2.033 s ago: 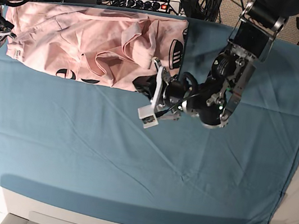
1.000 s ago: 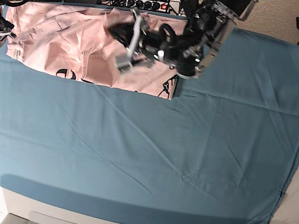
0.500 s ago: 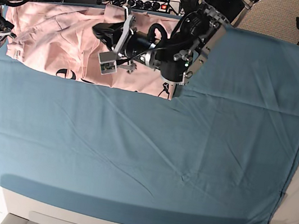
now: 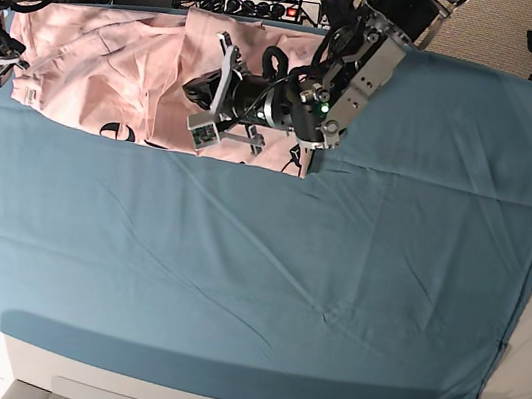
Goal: Fold the T-shirt properly
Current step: 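Lower the folded hem onto the shirt and flatten with the left gripper, then open the left gripper and withdraw it away from the shirt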
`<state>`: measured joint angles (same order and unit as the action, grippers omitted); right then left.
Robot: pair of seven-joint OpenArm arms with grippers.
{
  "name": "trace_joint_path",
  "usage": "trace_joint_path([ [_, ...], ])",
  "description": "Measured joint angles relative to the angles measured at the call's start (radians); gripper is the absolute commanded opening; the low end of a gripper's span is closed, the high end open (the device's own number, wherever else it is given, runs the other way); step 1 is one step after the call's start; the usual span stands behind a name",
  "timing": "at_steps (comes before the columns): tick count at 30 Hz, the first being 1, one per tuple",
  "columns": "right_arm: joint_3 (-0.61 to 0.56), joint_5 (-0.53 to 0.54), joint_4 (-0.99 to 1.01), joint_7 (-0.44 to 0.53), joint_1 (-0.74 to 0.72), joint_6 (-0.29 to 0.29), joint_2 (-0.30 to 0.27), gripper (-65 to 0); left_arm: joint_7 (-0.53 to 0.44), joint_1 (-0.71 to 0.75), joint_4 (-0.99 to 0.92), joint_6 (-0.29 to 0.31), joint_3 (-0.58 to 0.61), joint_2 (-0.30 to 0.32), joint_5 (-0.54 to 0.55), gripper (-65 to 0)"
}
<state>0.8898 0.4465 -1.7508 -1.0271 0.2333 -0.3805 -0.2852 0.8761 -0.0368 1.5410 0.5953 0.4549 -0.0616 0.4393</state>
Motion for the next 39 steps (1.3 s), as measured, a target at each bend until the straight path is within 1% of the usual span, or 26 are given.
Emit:
trace_joint_path([
  [2,0.0,0.0,0.0,0.0,0.0,0.0,0.0,-38.6,-0.029,0.001,-0.043,0.0,0.0,-0.008,-0.008,-65.0],
  [6,0.0,0.0,0.0,0.004,0.0,0.0,0.0,-38.6,-0.098,0.001,-0.098,-0.004,0.0,-0.031,-0.06,-65.0],
  [9,0.0,0.0,0.0,0.004,0.0,0.0,0.0,-38.6,-0.118,-0.009,-0.123,-0.055,0.0,-0.056,-0.082,-65.0],
  [10,0.0,0.0,0.0,0.005,0.0,0.0,0.0,-38.6,-0.118,-0.014,-0.126,-0.065,0.0,-0.063,-0.084,-65.0],
  [12,0.0,0.0,0.0,0.008,0.0,0.0,0.0,-38.6,-0.123,-0.031,-0.126,-0.064,0.002,-0.071,-0.079,-65.0],
  [14,0.0,0.0,0.0,0.007,0.0,0.0,0.0,-38.6,-0.122,-0.048,-0.126,-0.063,0.002,-0.071,-0.037,-65.0],
  [18,0.0,0.0,0.0,0.007,0.0,0.0,0.0,-38.6,-0.111,-0.093,-0.126,-0.063,0.004,-0.071,0.073,-65.0],
  [19,0.0,0.0,0.0,0.007,0.0,0.0,0.0,-38.6,-0.094,-0.106,-0.126,-0.059,0.004,-0.071,0.092,-65.0],
  [21,0.0,0.0,0.0,0.007,0.0,0.0,0.0,-38.6,-0.034,-0.134,-0.126,-0.028,0.005,-0.071,0.102,-65.0],
  [22,0.0,0.0,0.0,0.007,0.0,0.0,0.0,-38.6,0.003,-0.15,-0.126,-0.026,0.005,-0.071,0.102,-65.0],
  [23,0.0,0.0,0.0,0.008,0.0,-0.001,0.0,-38.6,0.035,-0.168,-0.126,-0.026,0.006,-0.071,0.095,-65.0],
  [25,0.0,-0.004,0.0,0.008,0.0,-0.008,0.0,-38.6,0.052,-0.199,-0.126,-0.06,0.006,-0.071,0.072,-65.0],
  [27,0.0,-0.003,0.0,0.008,0.0,-0.01,0.0,-38.6,0.023,-0.217,-0.126,-0.08,0.006,-0.065,0.037,-65.0],
  [29,0.0,-0.004,0.0,0.008,0.0,-0.012,0.0,-38.6,-0.021,-0.217,-0.125,-0.095,0.007,-0.045,0.002,-65.0],
  [31,0.0,-0.003,0.0,0.008,0.0,-0.011,0.0,-38.6,-0.026,-0.203,-0.125,-0.117,0.008,-0.02,-0.022,-65.0],
  [34,0.0,-0.003,0.0,0.01,0.0,-0.012,0.0,-38.6,-0.053,-0.174,-0.126,-0.117,0.007,-0.002,-0.032,-65.0],
  [36,0.0,-0.003,0.0,0.014,0.0,-0.011,0.0,-38.6,-0.072,-0.151,-0.126,-0.117,0.007,-0.008,-0.03,-65.0],
  [39,0.0,-0.003,0.0,0.014,0.0,-0.011,0.0,-38.6,-0.127,-0.113,-0.126,-0.113,0.009,-0.014,-0.029,-65.0],
])
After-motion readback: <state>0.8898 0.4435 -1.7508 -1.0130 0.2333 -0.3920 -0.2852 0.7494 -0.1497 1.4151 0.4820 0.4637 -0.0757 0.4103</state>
